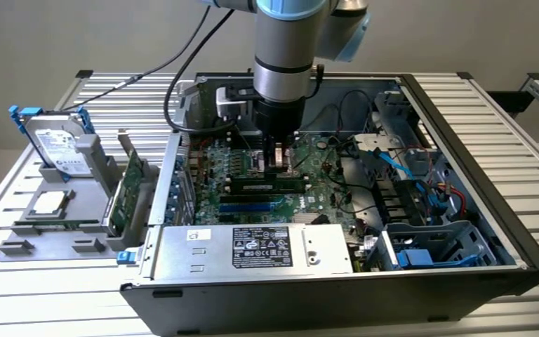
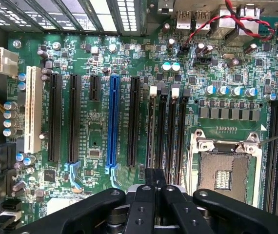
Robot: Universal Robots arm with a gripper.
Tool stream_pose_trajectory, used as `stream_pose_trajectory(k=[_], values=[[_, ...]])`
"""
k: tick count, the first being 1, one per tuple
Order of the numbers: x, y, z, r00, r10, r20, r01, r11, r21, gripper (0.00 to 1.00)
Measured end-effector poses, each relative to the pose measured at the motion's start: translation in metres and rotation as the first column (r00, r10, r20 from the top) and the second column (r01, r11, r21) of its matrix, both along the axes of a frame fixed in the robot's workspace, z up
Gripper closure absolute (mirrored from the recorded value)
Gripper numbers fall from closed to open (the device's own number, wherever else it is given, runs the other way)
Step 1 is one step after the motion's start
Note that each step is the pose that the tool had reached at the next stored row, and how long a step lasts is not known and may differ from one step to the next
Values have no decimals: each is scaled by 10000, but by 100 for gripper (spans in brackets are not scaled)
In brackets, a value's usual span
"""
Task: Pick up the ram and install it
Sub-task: 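Press down the ram until it locks into place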
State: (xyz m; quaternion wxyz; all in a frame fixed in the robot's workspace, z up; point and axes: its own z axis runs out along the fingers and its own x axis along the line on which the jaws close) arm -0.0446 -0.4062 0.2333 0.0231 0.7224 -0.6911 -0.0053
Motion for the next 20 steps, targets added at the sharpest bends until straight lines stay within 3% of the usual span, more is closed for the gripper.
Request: stream_pose_trajectory(k=[20], values=[[-3, 11, -101, 10000, -2, 1, 2, 10000, -6, 89]])
